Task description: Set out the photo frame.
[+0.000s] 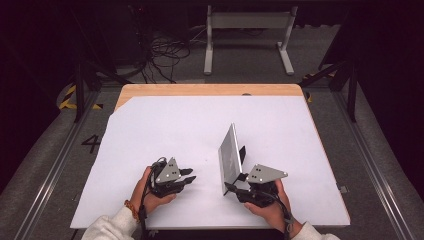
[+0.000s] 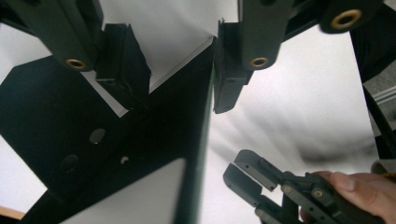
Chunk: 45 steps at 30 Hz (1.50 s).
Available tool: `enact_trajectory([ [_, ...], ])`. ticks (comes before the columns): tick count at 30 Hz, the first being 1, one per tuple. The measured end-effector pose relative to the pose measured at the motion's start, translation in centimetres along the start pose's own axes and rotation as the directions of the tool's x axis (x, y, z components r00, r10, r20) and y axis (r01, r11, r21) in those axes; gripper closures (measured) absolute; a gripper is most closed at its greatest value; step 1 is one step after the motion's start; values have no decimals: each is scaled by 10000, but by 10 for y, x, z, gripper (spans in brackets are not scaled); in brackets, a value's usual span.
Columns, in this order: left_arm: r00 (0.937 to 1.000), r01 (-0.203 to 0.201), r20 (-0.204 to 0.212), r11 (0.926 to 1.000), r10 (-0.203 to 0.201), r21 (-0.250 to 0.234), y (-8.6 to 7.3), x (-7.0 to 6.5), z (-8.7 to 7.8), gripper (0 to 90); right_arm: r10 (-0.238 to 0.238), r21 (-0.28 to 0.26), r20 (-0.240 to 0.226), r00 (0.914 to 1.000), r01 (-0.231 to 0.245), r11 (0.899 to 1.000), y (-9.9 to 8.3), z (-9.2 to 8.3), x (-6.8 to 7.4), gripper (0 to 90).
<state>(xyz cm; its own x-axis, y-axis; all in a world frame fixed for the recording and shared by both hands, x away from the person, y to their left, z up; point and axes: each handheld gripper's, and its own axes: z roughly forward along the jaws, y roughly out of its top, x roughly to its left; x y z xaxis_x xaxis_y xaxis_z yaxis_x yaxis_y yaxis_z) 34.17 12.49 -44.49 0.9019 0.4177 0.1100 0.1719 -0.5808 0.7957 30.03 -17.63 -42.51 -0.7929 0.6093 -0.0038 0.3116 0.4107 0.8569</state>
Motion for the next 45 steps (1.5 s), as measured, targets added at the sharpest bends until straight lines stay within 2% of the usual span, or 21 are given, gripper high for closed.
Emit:
enact_trajectory([
  [7, 9997, 176, -185, 9997, -179, -163, 5, 6, 5, 620, -417, 87, 91, 9991, 417, 9991, -2, -6, -2, 609],
  [15, 9995, 310, -79, 9994, -312, -167, 10, 15, 14, 493, -399, 67, -59, 9992, 400, 9992, -7, -14, -8, 648],
  [17, 9993, 317, -179, 9994, -319, -153, 12, 15, 17, 443, -465, 47, 27, 9989, 465, 9989, -8, -16, -8, 654],
  [24, 9996, 261, -122, 9996, -263, -141, 15, 16, 20, 403, -428, 84, 121, 9990, 427, 9991, -11, -22, -12, 671],
  [27, 9996, 271, -75, 9996, -272, -100, 15, 15, 22, 389, -566, 93, 142, 9983, 564, 9984, -12, -23, -14, 677],
  [31, 9998, 206, -69, 9997, -207, -112, 17, 11, 22, 375, -401, 108, 333, 9986, 398, 9991, -12, -23, -14, 610],
  [34, 9998, 196, -20, 9998, -196, -33, 16, 9, 22, 364, -145, -122, 236, 9996, 148, 9998, -10, -20, -17, 545],
  [38, 9997, 227, 45, 9997, -227, -6, 16, 8, 22, 361, -150, -155, 144, 9998, 152, 9998, -7, -17, -16, 524],
  [41, 9997, 245, 7, 9997, -245, 18, 15, 8, 22, 346, -100, -206, 69, 9999, 101, 9997, -6, -14, -17, 549],
  [44, 9996, 265, 1, 9996, -265, 35, 15, 8, 21, 327, 34, -301, 42, 10000, -33, 9995, -6, -14, -20, 614],
  [45, 9996, 267, 6, 9996, -267, 34, 15, 8, 20, 318, 72, -310, -89, 9999, -75, 9995, -6, -14, -22, 617],
])
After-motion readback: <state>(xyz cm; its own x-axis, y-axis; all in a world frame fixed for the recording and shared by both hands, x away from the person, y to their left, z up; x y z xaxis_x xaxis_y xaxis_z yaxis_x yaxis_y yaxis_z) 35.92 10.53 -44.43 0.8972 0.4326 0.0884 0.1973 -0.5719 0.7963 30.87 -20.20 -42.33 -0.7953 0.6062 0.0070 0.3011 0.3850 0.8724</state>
